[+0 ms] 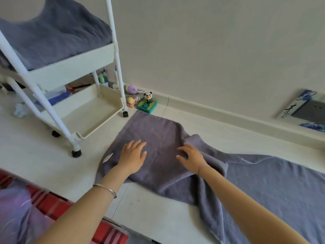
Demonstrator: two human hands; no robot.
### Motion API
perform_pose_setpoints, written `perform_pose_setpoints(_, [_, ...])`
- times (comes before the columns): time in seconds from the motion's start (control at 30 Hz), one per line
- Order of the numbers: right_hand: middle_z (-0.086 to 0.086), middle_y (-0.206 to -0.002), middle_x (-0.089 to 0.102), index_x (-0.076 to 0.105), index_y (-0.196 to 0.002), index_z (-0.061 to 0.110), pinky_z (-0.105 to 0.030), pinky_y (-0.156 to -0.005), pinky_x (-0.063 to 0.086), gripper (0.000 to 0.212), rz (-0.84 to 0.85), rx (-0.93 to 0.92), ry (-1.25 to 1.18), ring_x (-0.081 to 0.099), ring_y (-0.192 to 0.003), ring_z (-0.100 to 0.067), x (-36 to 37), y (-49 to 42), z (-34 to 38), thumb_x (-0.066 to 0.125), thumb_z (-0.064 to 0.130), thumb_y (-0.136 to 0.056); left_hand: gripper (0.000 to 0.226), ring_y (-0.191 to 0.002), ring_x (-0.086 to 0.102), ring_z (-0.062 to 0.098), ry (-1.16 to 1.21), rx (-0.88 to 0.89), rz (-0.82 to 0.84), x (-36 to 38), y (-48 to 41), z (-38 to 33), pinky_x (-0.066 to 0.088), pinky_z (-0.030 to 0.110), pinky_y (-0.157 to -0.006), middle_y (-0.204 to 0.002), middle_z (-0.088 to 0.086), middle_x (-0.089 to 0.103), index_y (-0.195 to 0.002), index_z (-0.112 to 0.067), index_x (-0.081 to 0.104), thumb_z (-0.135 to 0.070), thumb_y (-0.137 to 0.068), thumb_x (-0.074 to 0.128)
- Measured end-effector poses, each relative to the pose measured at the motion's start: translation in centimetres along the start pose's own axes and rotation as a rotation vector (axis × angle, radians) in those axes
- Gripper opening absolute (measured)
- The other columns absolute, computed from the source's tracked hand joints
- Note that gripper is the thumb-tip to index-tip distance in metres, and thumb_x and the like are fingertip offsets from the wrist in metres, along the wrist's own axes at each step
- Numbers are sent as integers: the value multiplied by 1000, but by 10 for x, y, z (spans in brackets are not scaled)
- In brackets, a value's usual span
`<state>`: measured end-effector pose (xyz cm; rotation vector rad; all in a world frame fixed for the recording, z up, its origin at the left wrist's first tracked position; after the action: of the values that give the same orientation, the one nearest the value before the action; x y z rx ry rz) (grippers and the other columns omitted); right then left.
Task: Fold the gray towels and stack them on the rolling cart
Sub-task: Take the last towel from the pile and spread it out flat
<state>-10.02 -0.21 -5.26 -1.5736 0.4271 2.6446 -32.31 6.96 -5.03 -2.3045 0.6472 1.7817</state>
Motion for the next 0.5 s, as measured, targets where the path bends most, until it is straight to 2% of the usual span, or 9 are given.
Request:
perform_pose_setpoints(0.13, [3,-155,24,45,-136,33,-38,-118,2,43,-80,-67,114,11,-146,-20,17,2,1,42,48,-96,50,-146,2,25,29,-60,198,42,-3,-13,3,46,-117,-160,-6,3,-151,-34,12,-42,-102,19])
perform_pose_setpoints(0.23, [5,-157,19,41,-140,34,-39,-118,-8,46,-96,-82,179,0,-147,-19,18,1,-1,37,50,-97,52,-146,-4,26,-38,-117,160,50,-3,-5,1,51,-117,-160,-8,-4,-151,-35,6,-44,-101,17])
perform_pose_setpoints(0.33, [5,-156,23,46,-137,31,-33,-116,-11,44,-194,-127,133,2,-147,-18,19,7,3,41,48,-97,52,-146,-4,28,-48,-165,126,43,-11,7,0,52,-117,-160,-6,-4,-151,-33,5,-45,-101,16])
perform_pose_setpoints(0.4, [4,-150,36,54,-130,29,-31,-118,-1,42,-261,-175,30,16,-145,-20,20,17,10,42,49,-95,52,-146,-2,28,-23,-175,119,37,-14,13,1,50,-117,-160,-3,-2,-151,-31,9,-45,-101,15])
perform_pose_setpoints(0.47, [3,-132,54,63,-117,28,-34,-114,25,38,-327,-281,-87,41,-131,-19,22,34,20,44,48,-91,53,-146,8,27,40,-124,33,32,-8,12,5,48,-118,-160,1,8,-150,-28,19,-46,-100,15])
perform_pose_setpoints(0.5, [6,-120,59,66,-110,27,-35,-105,37,32,-344,-341,-134,51,-119,-16,26,44,27,47,45,-91,56,-144,17,28,77,-86,-32,29,1,9,11,49,-117,-158,4,17,-148,-24,28,-48,-99,15])
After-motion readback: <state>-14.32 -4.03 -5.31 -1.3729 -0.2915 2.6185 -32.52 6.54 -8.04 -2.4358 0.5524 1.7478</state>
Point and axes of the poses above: each hand's wrist, its own y-axis away from the middle knuckle, its own x-axis out of the palm, z = x × y, the point moved 5 cm from there along -y, towards the middle knuckle
